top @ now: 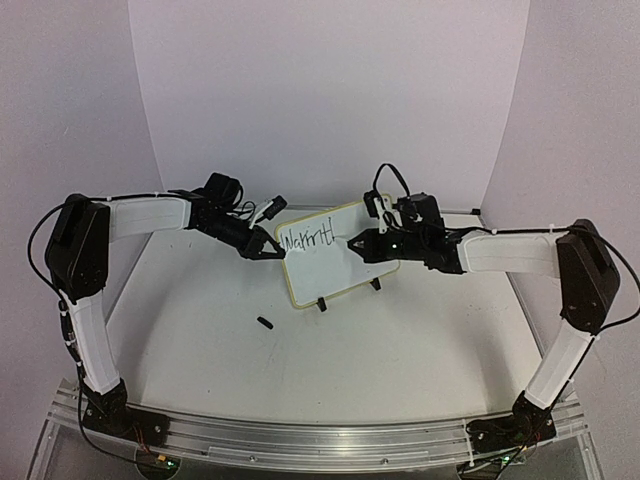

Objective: Write a sentence on the whiteboard
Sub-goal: Write on the whiteboard with the whiteboard.

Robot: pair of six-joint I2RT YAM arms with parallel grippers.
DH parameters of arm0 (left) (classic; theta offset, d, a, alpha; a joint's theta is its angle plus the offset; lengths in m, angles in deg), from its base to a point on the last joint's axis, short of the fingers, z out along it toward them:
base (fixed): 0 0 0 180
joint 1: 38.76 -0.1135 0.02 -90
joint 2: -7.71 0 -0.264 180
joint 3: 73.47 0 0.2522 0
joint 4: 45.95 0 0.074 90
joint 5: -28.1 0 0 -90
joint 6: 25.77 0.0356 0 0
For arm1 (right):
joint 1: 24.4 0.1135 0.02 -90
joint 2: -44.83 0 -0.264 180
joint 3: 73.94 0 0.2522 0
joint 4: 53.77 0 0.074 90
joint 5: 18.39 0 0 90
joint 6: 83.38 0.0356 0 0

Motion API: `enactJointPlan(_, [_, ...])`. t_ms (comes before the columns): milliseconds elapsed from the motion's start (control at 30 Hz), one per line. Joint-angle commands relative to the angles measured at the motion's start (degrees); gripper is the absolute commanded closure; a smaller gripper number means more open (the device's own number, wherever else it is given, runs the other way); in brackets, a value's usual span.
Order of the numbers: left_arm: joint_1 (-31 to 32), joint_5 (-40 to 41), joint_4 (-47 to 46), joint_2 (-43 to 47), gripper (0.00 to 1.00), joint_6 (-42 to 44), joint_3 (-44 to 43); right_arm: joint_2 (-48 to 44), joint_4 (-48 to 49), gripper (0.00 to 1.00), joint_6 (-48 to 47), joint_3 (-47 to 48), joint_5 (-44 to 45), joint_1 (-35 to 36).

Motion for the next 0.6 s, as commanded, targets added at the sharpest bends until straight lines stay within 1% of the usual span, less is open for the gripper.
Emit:
enactJointPlan(0, [2.55,2.30,6.87,-3.05,1.00,0.85,0.45,-2.06,1.82,1.00,-0.19,3.00,0.42,-0.24])
enactJointPlan(300, [2.55,2.26,6.88,-3.27,1.00,0.93,0.45,-1.05,1.82,1.00,-0.41,3.39,1.43,-0.24])
enactJointPlan(567, [2.56,2.34,6.96,-3.42,1.00,0.96,0.45,-2.75,1.74,1.00,-0.61,1.92,4.18,-0.32])
